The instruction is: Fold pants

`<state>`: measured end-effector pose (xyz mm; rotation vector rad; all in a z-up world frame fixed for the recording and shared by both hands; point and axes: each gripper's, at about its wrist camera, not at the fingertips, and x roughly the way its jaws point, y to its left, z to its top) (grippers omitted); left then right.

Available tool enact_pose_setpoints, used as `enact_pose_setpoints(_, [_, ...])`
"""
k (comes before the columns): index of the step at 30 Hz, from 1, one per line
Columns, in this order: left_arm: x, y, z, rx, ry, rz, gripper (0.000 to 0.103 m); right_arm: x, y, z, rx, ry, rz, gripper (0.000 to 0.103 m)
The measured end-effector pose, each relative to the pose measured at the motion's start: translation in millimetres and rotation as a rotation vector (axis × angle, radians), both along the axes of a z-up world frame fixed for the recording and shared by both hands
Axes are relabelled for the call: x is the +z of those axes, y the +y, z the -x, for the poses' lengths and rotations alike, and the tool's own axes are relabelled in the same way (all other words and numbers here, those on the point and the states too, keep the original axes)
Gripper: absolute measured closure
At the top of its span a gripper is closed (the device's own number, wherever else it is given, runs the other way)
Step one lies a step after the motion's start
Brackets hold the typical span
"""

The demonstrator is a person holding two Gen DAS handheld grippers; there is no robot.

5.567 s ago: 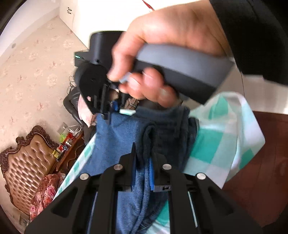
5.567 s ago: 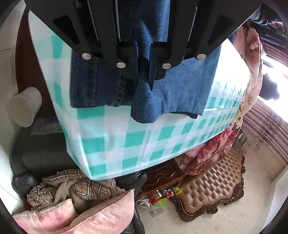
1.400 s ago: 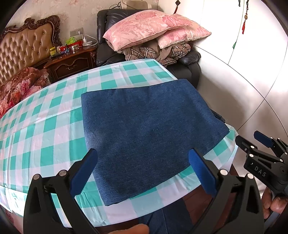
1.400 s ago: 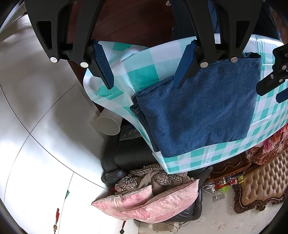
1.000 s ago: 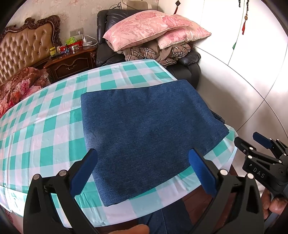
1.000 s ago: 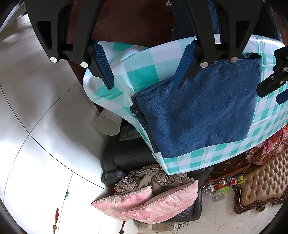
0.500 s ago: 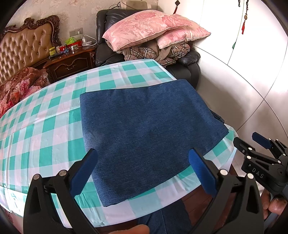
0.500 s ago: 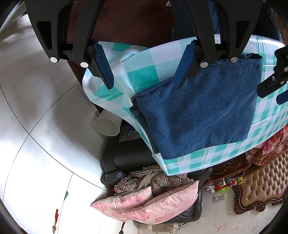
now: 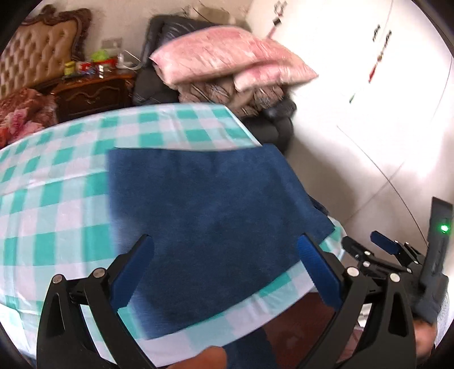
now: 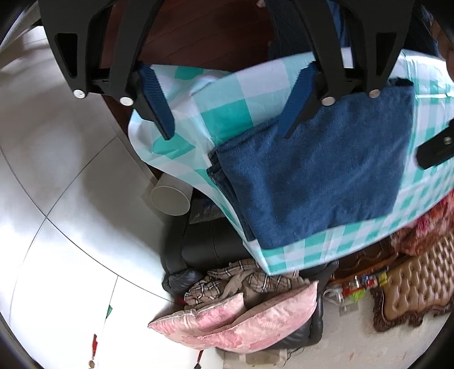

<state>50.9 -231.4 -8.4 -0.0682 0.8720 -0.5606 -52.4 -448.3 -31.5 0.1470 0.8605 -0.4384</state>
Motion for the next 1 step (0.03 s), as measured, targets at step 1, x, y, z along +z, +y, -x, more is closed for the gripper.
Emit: enact_pose_setpoints(1, [1.2,19.1,-0.1,0.045,-0.012,0.000,0.002,-1.1,-1.5,-1.3,-0.009,-0.007,-0.006,0.028])
